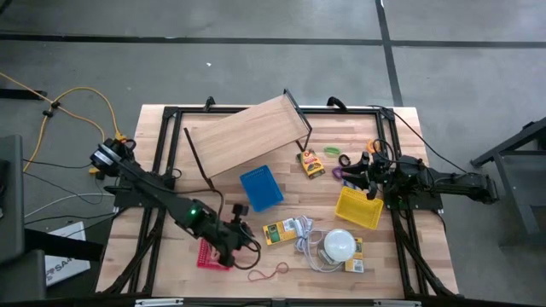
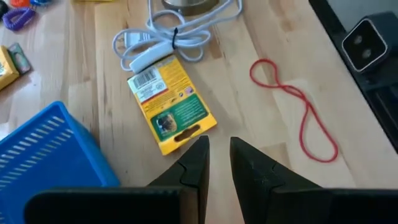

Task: Pick & Place Office Desk Supplies
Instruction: Put the red rubber band into the red bin

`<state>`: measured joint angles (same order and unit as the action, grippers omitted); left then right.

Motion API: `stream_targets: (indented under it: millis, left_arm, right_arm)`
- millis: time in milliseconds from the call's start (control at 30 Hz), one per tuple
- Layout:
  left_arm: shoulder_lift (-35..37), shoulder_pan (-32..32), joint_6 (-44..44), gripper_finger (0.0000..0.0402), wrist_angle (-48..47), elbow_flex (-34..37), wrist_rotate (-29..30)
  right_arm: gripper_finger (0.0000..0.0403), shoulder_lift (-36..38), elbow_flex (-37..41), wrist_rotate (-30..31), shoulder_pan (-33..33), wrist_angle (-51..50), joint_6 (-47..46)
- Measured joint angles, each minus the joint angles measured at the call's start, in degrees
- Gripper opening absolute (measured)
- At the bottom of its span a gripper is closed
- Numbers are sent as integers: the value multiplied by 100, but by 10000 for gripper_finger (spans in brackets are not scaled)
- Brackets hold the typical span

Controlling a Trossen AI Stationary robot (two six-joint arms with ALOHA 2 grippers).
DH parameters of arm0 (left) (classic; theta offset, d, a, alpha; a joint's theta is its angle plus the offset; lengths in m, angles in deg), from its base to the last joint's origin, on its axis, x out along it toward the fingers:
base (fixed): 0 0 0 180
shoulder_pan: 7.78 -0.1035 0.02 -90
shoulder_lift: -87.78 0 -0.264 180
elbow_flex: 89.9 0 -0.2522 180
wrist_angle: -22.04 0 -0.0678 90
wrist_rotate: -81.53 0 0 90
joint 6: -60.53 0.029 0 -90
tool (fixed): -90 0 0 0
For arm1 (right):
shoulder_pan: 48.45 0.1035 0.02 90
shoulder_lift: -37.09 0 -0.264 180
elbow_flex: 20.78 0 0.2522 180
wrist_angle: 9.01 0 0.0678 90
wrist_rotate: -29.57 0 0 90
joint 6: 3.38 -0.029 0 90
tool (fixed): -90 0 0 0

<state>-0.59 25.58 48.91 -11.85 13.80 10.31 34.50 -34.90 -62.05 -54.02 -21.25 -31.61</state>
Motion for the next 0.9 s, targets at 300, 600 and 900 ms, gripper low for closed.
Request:
stream_targets:
  millis: [300,600,900]
  left_arm:
    - [-797,29,-44,58,-786,-1167,6]
    - [-2076,157,-443,58,-1896,-2988,104]
    - [-2624,392,-899,58,-1978,-3471,83]
  right_arm:
    - [150,1,0,1,-1,0,0]
    - [150,2,0,2,0,2,0]
    - [150,0,0,2,0,2,0]
